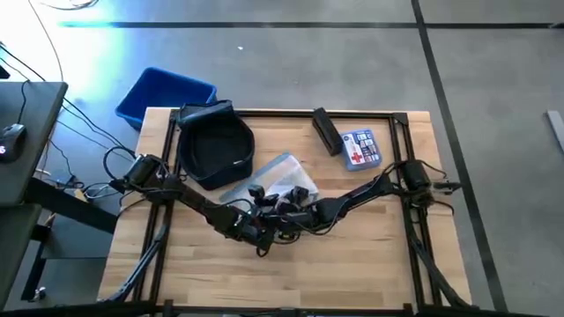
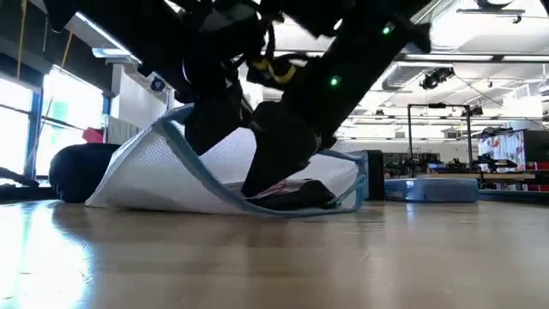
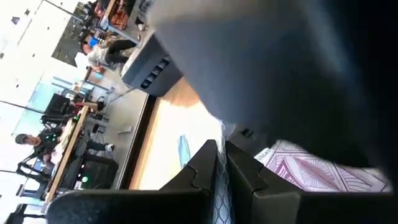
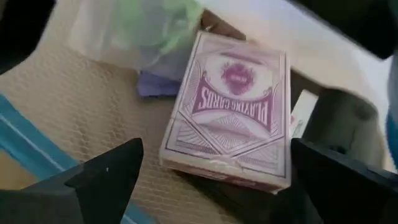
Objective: Unpack backpack
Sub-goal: Remove the white playing card box from the white zip bag
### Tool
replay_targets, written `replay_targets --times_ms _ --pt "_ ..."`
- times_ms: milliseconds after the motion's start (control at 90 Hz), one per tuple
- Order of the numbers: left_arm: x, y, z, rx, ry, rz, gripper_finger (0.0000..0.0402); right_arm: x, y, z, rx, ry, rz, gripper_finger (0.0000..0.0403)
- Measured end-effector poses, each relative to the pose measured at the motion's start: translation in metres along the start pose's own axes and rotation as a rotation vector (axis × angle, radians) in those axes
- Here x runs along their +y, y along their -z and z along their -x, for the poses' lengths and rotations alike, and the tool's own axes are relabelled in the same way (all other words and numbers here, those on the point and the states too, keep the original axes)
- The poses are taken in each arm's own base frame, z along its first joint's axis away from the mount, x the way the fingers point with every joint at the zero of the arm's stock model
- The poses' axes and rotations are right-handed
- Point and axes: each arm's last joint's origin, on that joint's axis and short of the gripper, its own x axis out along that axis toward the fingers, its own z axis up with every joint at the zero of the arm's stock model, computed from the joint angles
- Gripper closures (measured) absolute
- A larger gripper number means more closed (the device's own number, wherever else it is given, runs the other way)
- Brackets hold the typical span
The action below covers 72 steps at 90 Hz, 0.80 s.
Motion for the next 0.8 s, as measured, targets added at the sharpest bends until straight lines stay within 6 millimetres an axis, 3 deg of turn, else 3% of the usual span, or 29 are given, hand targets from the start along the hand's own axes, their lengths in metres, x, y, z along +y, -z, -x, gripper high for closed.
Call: replay_targets --times_ms 133,433,667,800 --pt "-0.002 0.002 0.002 0.009 0.021 0.004 0.0401 -0.005 -0.007 -0.009 -0.072 -0.016 -0.007 0.002" --pt "-0.003 0.002 0.003 0.008 0.051 0.008 0.0402 -0.025 0.005 -0.026 -0.094 -0.027 -0.047 0.0049" --pt "-0.002 0.002 0.004 0.012 0.046 0.003 0.0402 -0.027 0.008 -0.028 -0.089 -0.016 -0.024 0.0117" --pt "-0.001 0.003 0.004 0.018 0.004 0.016 0.0402 -0.025 0.008 -0.024 -0.086 -0.036 -0.007 0.0119"
